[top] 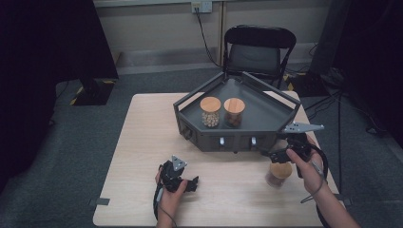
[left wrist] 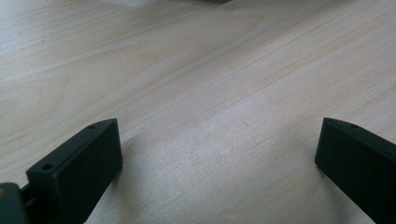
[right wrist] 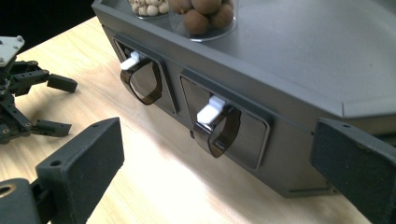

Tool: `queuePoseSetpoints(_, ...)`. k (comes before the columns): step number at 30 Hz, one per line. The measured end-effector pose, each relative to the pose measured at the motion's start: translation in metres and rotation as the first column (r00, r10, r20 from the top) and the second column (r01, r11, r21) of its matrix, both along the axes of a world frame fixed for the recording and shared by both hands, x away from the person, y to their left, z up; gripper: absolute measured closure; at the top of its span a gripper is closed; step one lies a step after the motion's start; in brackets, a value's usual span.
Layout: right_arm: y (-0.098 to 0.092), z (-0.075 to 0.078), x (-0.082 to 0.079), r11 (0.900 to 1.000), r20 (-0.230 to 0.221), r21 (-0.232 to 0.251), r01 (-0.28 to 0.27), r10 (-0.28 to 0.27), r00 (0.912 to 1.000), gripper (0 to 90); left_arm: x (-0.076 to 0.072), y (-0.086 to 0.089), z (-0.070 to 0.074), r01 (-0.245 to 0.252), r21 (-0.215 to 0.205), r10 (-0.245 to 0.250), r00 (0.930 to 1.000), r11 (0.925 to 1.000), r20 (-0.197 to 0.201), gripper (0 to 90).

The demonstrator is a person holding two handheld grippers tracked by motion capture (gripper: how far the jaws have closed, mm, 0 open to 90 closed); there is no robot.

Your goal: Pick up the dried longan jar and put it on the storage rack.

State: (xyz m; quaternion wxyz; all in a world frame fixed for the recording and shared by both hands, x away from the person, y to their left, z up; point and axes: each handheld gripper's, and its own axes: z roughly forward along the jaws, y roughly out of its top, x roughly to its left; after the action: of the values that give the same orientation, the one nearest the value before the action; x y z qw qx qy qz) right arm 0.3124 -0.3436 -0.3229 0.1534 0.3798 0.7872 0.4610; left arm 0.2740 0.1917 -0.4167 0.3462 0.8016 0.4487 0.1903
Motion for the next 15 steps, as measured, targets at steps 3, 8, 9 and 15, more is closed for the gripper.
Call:
queuePoseSetpoints(3,-0.003,-0.003,-0.003,1.000,0.000,-0.001,0.001,-0.001,1.0000,2.4,0.000,0.000,0.000,0.000,0.000,0.000,1.0000,1.0000,0.000,0.2)
queuePoseSetpoints(8,-0.006,-0.008,-0.006,1.000,-0.003,-0.008,-0.003,0.003,1.0000,2.4,0.000,0.000,0.000,0.000,0.000,0.000,1.0000,1.0000,0.000,0.2)
queuePoseSetpoints(9,-0.007,-0.008,-0.007,1.000,-0.006,-0.011,-0.003,0.003,1.0000,2.4,0.000,0.000,0.000,0.000,0.000,0.000,1.0000,1.0000,0.000,0.2)
queuePoseSetpoints(15,-0.008,-0.015,-0.011,1.000,-0.010,-0.021,-0.015,0.015,0.9998,2.4,0.000,0.000,0.000,0.000,0.000,0.000,1.0000,1.0000,0.000,0.2)
